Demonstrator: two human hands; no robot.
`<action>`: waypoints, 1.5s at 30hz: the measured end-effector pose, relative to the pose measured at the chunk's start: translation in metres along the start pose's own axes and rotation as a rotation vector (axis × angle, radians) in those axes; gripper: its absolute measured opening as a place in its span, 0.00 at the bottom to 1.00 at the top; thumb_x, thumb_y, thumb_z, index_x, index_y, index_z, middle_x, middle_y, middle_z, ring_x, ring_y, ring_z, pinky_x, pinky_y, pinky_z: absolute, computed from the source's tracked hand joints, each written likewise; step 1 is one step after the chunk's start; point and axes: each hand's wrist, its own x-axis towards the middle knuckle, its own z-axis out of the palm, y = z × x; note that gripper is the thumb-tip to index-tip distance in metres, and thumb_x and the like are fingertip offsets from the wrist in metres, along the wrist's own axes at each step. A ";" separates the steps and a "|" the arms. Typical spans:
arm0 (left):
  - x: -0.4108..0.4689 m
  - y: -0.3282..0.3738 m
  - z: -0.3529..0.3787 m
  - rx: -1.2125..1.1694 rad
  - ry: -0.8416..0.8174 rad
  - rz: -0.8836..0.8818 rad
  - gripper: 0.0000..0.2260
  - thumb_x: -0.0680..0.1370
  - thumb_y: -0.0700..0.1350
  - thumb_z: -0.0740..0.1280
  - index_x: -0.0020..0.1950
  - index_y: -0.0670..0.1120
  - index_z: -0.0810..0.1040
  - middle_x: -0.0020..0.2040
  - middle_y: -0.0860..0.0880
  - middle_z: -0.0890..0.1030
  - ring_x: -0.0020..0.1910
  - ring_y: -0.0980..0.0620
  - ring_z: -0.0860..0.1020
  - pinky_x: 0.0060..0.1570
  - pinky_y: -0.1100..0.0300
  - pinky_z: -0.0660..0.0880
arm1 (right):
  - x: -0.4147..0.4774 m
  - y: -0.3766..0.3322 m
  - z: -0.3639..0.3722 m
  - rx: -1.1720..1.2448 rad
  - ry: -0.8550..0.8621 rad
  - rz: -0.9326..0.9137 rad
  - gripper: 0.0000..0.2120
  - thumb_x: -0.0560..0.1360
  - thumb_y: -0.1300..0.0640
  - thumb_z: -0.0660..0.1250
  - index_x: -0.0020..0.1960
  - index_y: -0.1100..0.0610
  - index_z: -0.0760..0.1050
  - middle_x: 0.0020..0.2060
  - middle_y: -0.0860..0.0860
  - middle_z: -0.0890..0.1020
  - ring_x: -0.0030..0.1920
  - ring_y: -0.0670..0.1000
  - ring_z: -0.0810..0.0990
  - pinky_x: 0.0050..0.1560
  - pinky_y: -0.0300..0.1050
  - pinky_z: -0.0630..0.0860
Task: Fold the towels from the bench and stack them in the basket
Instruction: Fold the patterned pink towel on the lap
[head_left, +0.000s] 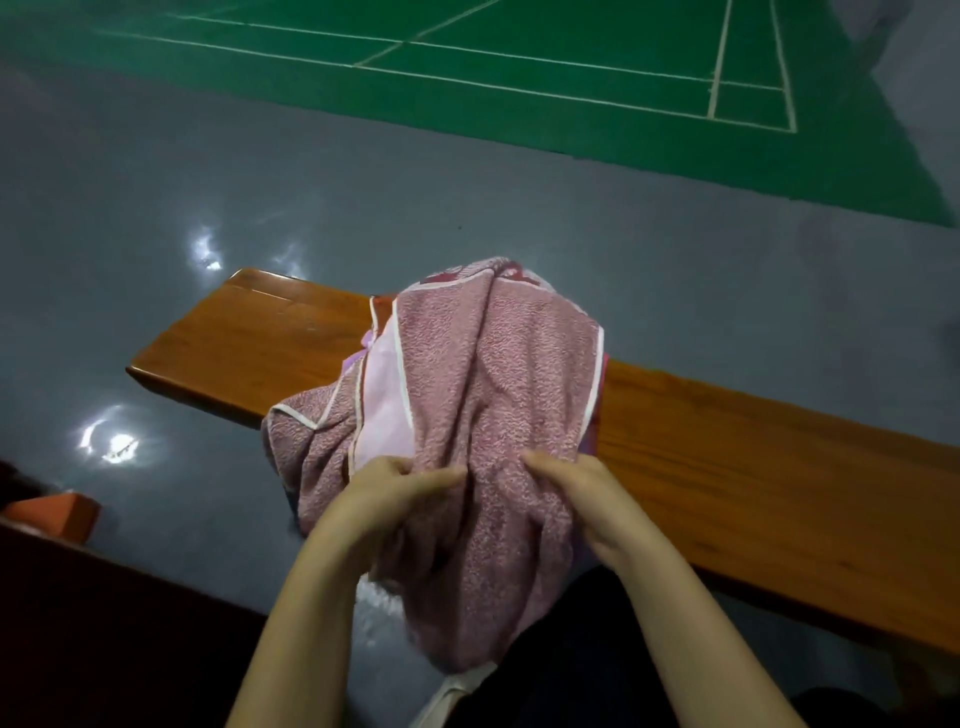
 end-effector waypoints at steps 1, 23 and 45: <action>-0.004 0.001 0.003 0.025 0.006 0.026 0.09 0.72 0.43 0.73 0.37 0.38 0.81 0.34 0.42 0.83 0.35 0.51 0.78 0.36 0.61 0.73 | -0.003 0.000 0.000 0.007 0.007 -0.032 0.09 0.74 0.64 0.67 0.52 0.66 0.80 0.43 0.58 0.85 0.41 0.53 0.84 0.41 0.40 0.80; -0.037 0.082 0.173 -0.226 -0.030 0.461 0.23 0.67 0.41 0.67 0.62 0.42 0.72 0.50 0.41 0.81 0.52 0.44 0.81 0.56 0.46 0.77 | -0.059 -0.080 -0.080 -0.315 0.343 -0.506 0.12 0.80 0.59 0.60 0.60 0.63 0.76 0.56 0.58 0.81 0.58 0.55 0.78 0.62 0.49 0.73; -0.057 0.040 0.289 0.619 -0.253 0.472 0.20 0.76 0.52 0.68 0.59 0.40 0.69 0.59 0.41 0.76 0.58 0.43 0.74 0.46 0.59 0.66 | -0.149 -0.008 -0.197 0.457 0.640 -0.223 0.07 0.75 0.65 0.62 0.48 0.64 0.78 0.38 0.58 0.82 0.36 0.54 0.82 0.36 0.42 0.77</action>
